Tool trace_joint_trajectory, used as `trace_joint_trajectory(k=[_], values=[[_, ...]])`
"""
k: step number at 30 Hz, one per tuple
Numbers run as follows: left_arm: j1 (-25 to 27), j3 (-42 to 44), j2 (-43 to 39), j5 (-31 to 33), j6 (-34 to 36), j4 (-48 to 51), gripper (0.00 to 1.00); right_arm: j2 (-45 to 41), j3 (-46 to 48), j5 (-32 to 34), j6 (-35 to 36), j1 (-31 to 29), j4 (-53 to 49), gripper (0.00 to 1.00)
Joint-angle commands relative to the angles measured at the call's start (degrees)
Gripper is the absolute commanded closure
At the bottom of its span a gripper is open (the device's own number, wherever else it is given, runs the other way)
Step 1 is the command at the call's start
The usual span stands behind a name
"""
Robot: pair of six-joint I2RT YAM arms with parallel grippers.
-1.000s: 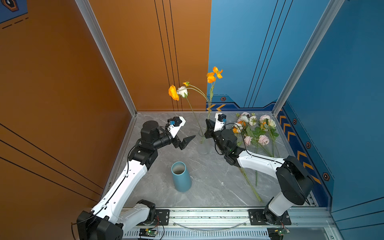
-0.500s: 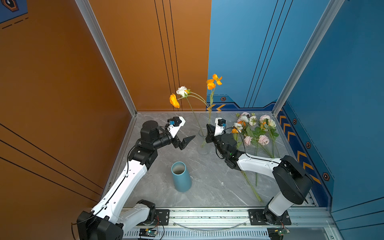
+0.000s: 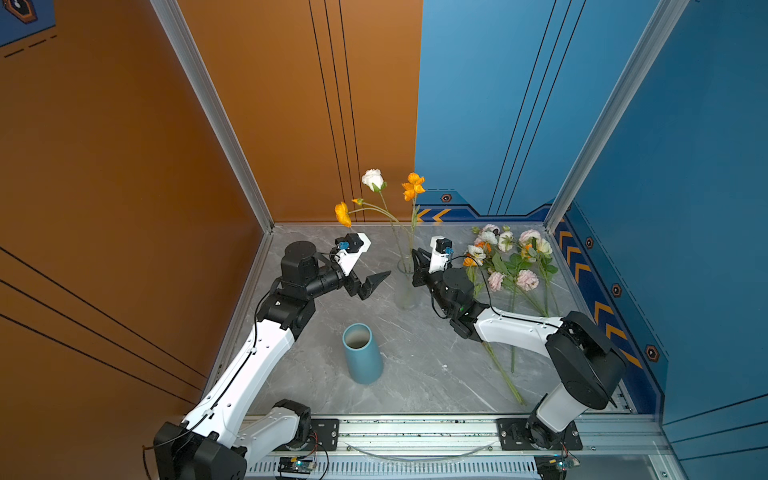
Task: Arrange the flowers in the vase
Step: 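Lower the poppy stems into the glass vase and open the right gripper, then withdraw the right gripper and lower it onto stems in the flower pile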
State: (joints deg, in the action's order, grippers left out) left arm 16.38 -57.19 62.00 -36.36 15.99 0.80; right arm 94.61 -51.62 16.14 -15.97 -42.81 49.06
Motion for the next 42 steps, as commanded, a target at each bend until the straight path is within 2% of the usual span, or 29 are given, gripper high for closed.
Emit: trace_joint_trajectory(k=[1, 5, 9, 12, 17, 21, 25, 31, 35, 39, 42], values=[[-0.6, 0.4, 0.4, -1.7, -1.0, -0.6, 0.02, -2.8, 1.0, -0.6, -0.7, -0.5, 0.9, 0.79], [-0.5, 0.3, 0.5, -2.0, -1.0, -0.6, 0.02, -5.7, 2.6, -0.3, -0.3, -0.6, -0.1, 0.72], [-0.2, 0.2, 0.4, -2.4, -1.2, -0.5, 0.02, -11.0, 5.3, 1.7, 0.8, -0.7, -3.6, 0.34], [0.0, 0.1, 0.5, -2.4, -1.3, -0.5, 0.02, -15.8, 7.4, 4.9, 2.2, -0.6, -7.9, 0.17], [0.7, 0.0, 0.9, -2.5, -1.5, -0.6, 0.02, -23.2, 8.1, 10.3, 2.6, 1.2, -22.2, 0.07], [2.4, -0.3, 1.4, -1.4, -2.0, -0.4, 0.02, -27.2, 3.9, 11.0, -5.6, 8.3, -45.3, 0.06], [6.4, -0.6, 2.1, -0.2, -2.5, -0.4, 0.02, -28.9, 1.2, 1.9, -9.8, 16.6, -62.1, 0.06], [16.1, 0.1, 3.9, -0.7, -1.3, -0.3, 0.02, -30.2, -1.8, -2.9, -13.1, 20.0, -83.3, 0.07], [20.2, -0.3, 5.8, 0.4, 0.5, 1.7, 0.02, -32.3, -0.2, -5.0, -15.9, 20.7, -90.5, 0.17], [21.1, -0.4, 6.1, 1.4, 1.7, 2.9, 0.02, -28.9, -0.1, -9.2, -16.3, 20.0, -95.8, 0.38], [21.5, -0.3, 6.2, 1.2, 1.7, 2.9, 0.02, -26.0, 0.9, -11.2, -16.7, 18.5, -97.3, 0.42]])
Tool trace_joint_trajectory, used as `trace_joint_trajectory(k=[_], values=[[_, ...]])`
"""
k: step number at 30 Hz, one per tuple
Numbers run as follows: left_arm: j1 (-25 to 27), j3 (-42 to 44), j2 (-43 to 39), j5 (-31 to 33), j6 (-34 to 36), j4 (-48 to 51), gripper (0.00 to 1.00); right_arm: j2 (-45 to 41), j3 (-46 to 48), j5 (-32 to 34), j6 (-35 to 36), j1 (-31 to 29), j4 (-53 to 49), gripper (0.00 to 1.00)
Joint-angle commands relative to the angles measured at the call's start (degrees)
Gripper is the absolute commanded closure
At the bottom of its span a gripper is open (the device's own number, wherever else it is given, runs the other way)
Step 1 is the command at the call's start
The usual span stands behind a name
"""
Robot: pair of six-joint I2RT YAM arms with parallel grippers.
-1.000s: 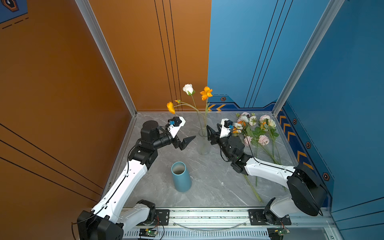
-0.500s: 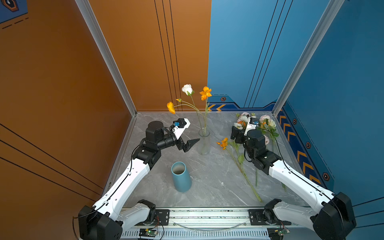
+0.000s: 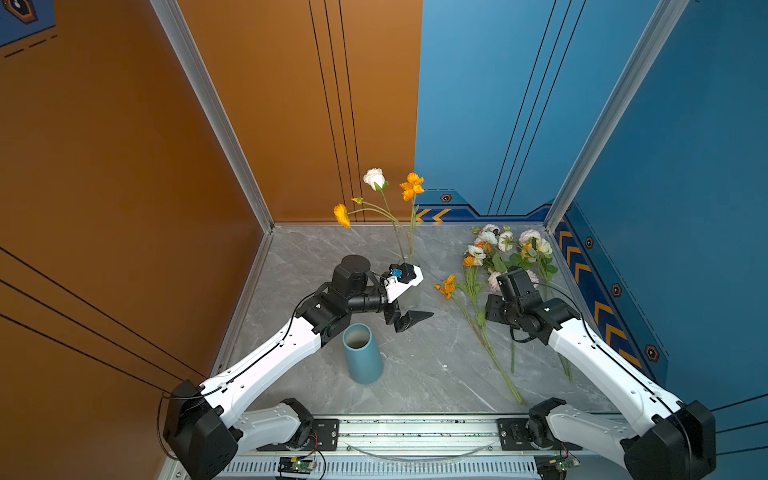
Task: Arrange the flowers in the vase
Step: 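Withdraw the right gripper and lower it onto stems in the flower pile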
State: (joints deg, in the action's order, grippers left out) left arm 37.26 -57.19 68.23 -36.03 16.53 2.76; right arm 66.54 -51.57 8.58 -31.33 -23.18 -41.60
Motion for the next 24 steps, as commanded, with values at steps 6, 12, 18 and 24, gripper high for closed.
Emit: trace_joint_trajectory(k=[6, 12, 18, 24], values=[[1.2, -0.3, -0.2, 0.5, 1.5, 1.2, 0.02, 6.3, 3.7, -3.7, -3.9, -7.1, -6.4, 0.48], [1.4, -0.3, -0.1, 0.6, 1.6, 1.3, 0.02, 8.7, 6.4, -4.9, -4.1, -8.9, -2.5, 0.52], [1.5, -0.3, -0.1, 0.9, 1.9, 1.6, 0.02, 11.6, 7.3, -3.3, -3.8, -8.3, 0.8, 0.57], [1.6, -0.3, -0.1, 1.1, 2.2, 1.9, 0.02, 15.4, 7.2, -5.2, -3.0, -6.6, 4.8, 0.58]])
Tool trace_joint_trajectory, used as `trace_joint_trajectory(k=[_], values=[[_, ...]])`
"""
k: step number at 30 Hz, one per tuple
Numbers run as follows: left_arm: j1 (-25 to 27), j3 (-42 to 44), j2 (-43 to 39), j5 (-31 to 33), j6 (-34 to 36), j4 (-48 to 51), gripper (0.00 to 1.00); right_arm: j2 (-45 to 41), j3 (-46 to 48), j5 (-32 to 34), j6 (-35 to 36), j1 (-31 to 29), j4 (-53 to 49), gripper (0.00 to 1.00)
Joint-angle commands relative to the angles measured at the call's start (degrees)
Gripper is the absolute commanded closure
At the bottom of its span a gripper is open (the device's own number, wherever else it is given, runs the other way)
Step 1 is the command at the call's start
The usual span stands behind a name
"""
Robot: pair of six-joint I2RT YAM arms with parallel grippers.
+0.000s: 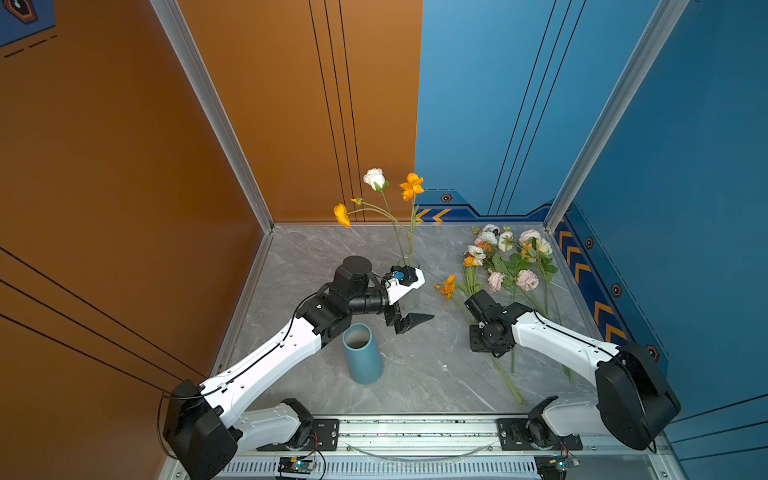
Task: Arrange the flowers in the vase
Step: 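Withdraw the right gripper and lower it onto stems in the flower pile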
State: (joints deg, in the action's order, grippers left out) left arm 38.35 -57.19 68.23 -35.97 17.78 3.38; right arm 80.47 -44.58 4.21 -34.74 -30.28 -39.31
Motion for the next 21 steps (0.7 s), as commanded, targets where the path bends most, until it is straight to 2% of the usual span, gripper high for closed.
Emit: trace_joint_trajectory(k=[1, 21], values=[[0.5, -0.3, -0.1, 1.1, 1.0, 1.3, 0.02, 1.9, 0.0, -0.8, 0.6, 0.6, 2.5, 0.58], [0.9, -0.5, 0.2, 1.6, 1.8, 2.2, 0.02, 3.6, 0.9, 1.2, 2.4, 2.2, 3.8, 0.58]])
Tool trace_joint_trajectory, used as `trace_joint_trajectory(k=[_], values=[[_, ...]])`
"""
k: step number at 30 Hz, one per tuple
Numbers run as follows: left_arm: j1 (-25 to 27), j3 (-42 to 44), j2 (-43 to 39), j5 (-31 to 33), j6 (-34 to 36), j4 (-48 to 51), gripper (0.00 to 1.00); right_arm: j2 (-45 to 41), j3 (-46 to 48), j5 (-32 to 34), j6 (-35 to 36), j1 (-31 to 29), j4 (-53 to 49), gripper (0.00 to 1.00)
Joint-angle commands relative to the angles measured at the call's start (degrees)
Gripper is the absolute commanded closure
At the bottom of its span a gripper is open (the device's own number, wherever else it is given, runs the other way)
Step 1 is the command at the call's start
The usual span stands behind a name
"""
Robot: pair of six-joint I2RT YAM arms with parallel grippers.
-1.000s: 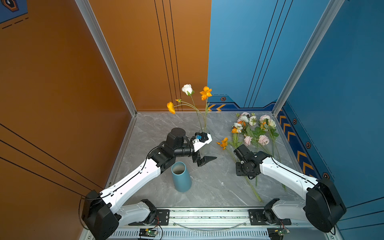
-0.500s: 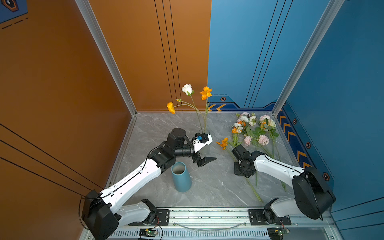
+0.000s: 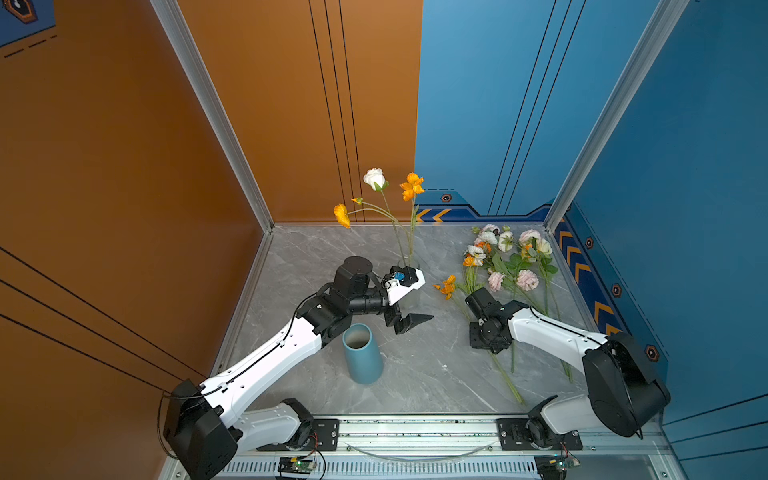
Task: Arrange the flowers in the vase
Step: 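Withdraw the right gripper and lower it onto stems in the flower pile, then close the right gripper on the orange poppy stems and lift them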
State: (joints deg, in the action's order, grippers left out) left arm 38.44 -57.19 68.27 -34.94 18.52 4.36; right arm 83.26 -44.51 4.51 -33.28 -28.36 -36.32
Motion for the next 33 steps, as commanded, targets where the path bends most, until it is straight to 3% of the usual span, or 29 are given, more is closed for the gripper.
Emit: trace_joint_trajectory(k=[1, 23, 33], values=[[0.8, -0.5, 0.2, 0.7, 1.2, 1.3, 0.02, 0.9, 0.9, 0.9, 0.8, 0.2, 1.1, 0.58], [0.8, -0.6, 0.3, 1.5, 2.1, 2.3, 0.02, 6.0, -0.4, -0.5, 4.0, 0.2, 1.1, 0.61], [0.8, -0.8, 0.1, 2.2, 2.7, 2.9, 0.02, 9.8, -3.0, -1.7, 5.8, 0.7, 1.2, 0.71]])
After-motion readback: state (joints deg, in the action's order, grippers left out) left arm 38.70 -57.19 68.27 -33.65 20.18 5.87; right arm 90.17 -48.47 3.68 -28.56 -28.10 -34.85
